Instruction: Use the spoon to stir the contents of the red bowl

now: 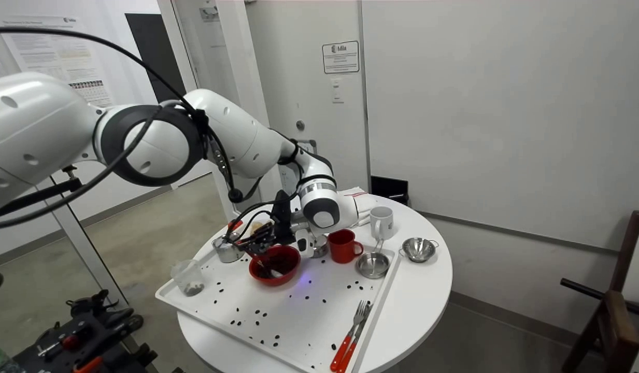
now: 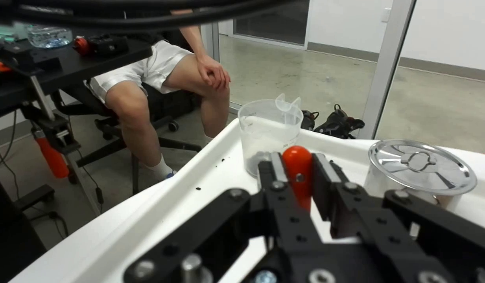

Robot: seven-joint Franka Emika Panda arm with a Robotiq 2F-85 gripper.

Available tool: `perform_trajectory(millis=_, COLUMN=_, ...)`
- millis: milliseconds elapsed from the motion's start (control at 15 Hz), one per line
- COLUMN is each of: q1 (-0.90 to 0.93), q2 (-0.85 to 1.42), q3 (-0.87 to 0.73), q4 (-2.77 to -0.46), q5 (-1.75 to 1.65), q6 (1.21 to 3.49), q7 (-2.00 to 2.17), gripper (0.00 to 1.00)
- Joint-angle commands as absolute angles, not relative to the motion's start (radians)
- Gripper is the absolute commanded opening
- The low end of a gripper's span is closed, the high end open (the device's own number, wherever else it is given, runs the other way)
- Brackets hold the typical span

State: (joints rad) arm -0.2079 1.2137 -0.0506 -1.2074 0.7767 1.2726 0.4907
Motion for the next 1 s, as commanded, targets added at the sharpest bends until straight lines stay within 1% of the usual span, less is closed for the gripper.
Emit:
perform_trajectory(millis=0, q1=-0.164, q2=1.218, q3=-0.06, q4=-1.231, q5=0.755, q6=1.269, q7=0.484, gripper=0.09)
perform_trajectory(millis=600, q1=-0.104, q2=1.234, q3=-0.054, q4=-1.178, q5=0.764, q6=1.278, q7=0.535, gripper=0.09)
perform_trajectory(millis=933, q1=-0.071, q2=1.267, q3=-0.039, q4=-1.092, q5=0.768, q6=1.28, q7=0.619, gripper=0.09)
